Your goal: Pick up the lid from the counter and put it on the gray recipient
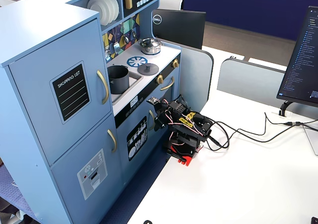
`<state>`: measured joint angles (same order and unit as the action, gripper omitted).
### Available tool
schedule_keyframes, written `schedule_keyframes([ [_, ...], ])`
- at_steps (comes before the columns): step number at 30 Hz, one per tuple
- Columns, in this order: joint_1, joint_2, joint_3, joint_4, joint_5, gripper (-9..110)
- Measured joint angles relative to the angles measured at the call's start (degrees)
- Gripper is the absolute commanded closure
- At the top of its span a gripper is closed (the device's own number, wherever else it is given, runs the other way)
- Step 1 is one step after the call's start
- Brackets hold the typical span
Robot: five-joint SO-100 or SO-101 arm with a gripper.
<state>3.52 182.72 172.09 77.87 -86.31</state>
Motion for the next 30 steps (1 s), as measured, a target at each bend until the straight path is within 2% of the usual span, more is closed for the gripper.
schedule_keyframes([
  [4,0.0,-0.2,-4.1,-0.4,-1.8,101],
  [10,0.3,-0.6,-7.3,-7.1,-3.3,101],
  [16,3.9,-9.1,-24.0,-17.1,-6.0,102],
  [24,16.9,-16.0,-31.7,-47.3,-9.4,101],
  [30,26.0,-19.6,-30.6,-63.4,-9.7,86],
])
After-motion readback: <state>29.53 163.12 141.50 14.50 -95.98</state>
